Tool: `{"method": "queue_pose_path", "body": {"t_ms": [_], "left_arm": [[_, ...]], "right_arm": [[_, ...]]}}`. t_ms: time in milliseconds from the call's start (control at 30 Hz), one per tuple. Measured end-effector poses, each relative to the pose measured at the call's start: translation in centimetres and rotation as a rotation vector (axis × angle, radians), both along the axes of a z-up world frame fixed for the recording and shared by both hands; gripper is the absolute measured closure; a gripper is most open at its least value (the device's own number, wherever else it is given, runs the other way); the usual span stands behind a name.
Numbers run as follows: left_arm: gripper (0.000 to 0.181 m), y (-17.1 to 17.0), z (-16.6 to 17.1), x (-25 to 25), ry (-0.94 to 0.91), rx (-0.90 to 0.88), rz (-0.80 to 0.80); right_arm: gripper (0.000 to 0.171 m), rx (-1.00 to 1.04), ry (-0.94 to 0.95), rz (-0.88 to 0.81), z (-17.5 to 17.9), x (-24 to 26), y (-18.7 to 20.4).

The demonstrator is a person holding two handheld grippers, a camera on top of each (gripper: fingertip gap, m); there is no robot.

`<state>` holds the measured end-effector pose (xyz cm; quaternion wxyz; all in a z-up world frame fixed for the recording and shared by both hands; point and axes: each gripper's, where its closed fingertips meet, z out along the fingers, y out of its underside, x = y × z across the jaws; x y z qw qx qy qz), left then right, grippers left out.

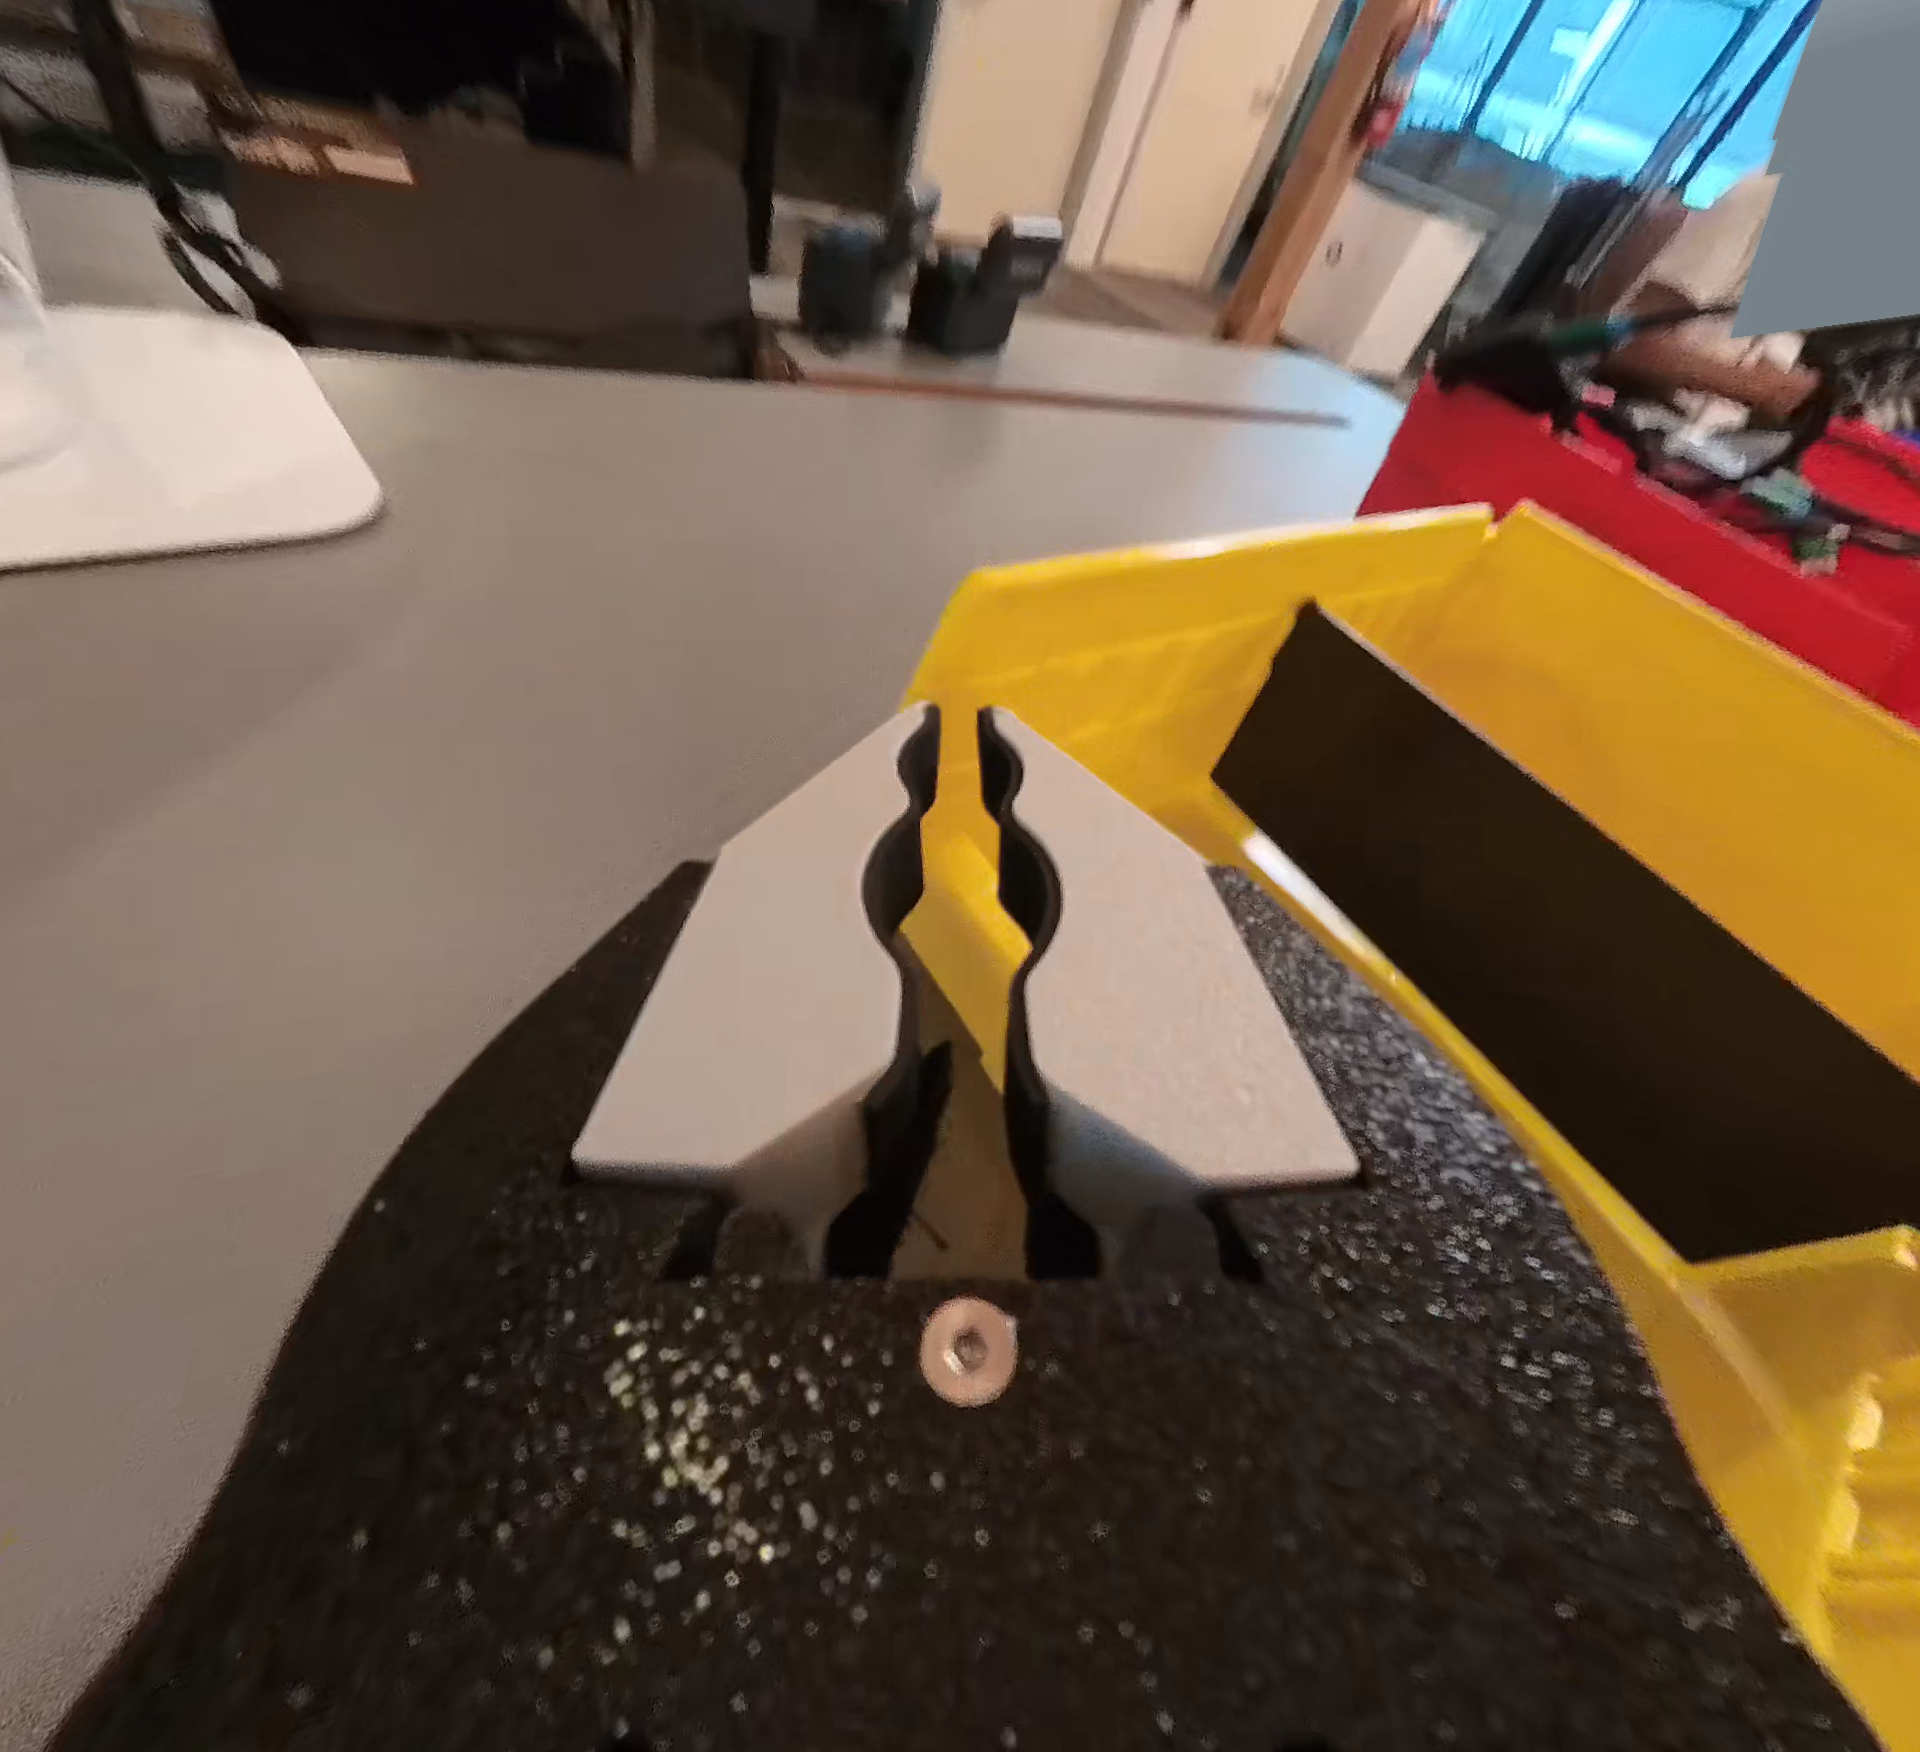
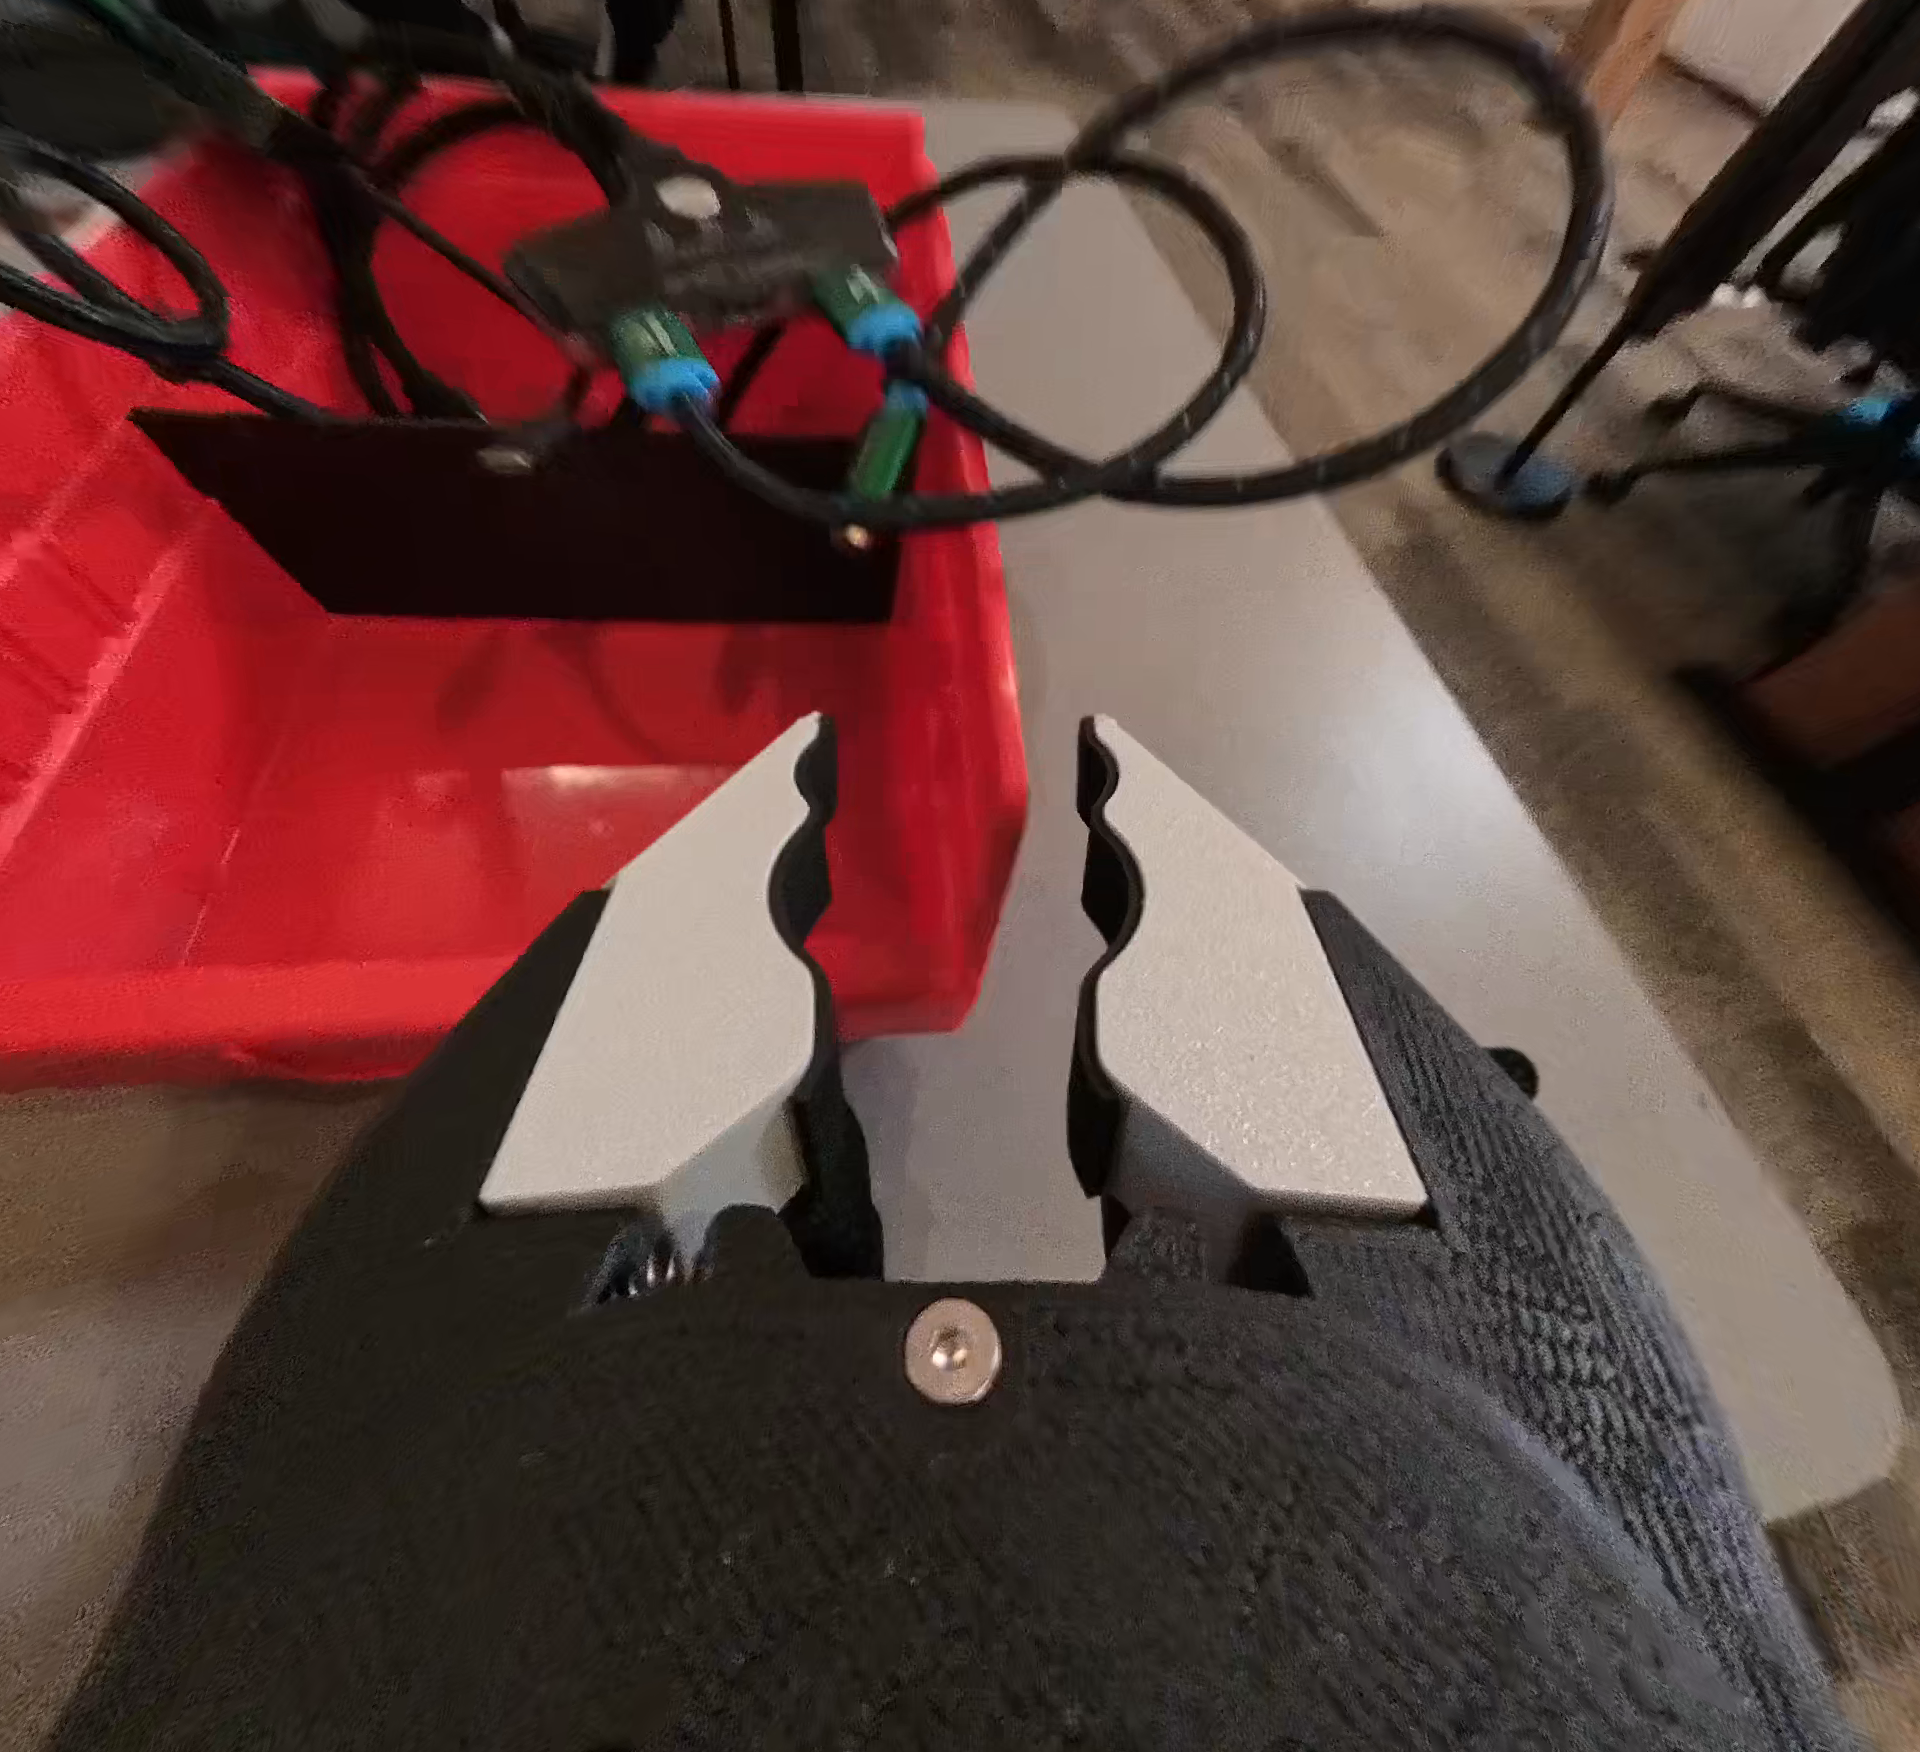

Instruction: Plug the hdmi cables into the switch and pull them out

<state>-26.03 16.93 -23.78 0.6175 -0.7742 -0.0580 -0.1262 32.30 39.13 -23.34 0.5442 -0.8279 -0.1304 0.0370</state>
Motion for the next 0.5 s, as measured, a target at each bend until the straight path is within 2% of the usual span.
{"method": "queue_pose_path", "body": {"t_ms": [67, 133, 167, 233, 300, 367, 500], "left_arm": [[0.178, 0.3, -1.7, 1.3, 0.014, -0.095, -0.055], [0.181, 0.4, -3.4, 1.8, 0.054, -0.187, -0.068], [0.181, 0.5, -3.4, 1.9, 0.076, -0.183, -0.075], [0.181, 0.5, -3.3, 2.3, 0.094, -0.176, -0.092], [0.181, 0.6, -3.3, 2.7, 0.079, -0.174, -0.109], [0.181, 0.6, -3.3, 3.9, 0.062, -0.167, -0.174], [0.181, 0.8, -3.4, 6.9, 0.06, -0.166, -0.301]], "right_arm": [[0.128, -0.068, -0.032, -0.009, -1.9, 0.6, 0.3], [0.151, -0.099, -0.097, 0.007, -2.9, 0.5, 0.6], [0.155, -0.089, -0.133, 0.0, -3.0, 0.6, 0.9], [0.155, -0.076, -0.177, 0.008, -2.9, 0.5, 1.3], [0.161, -0.091, -0.121, 0.037, -2.9, -0.2, 1.7], [0.164, -0.096, -0.078, 0.073, -2.9, -1.2, 2.0], [0.167, -0.08, -0.12, 0.188, -3.0, -4.3, 2.9]]}}
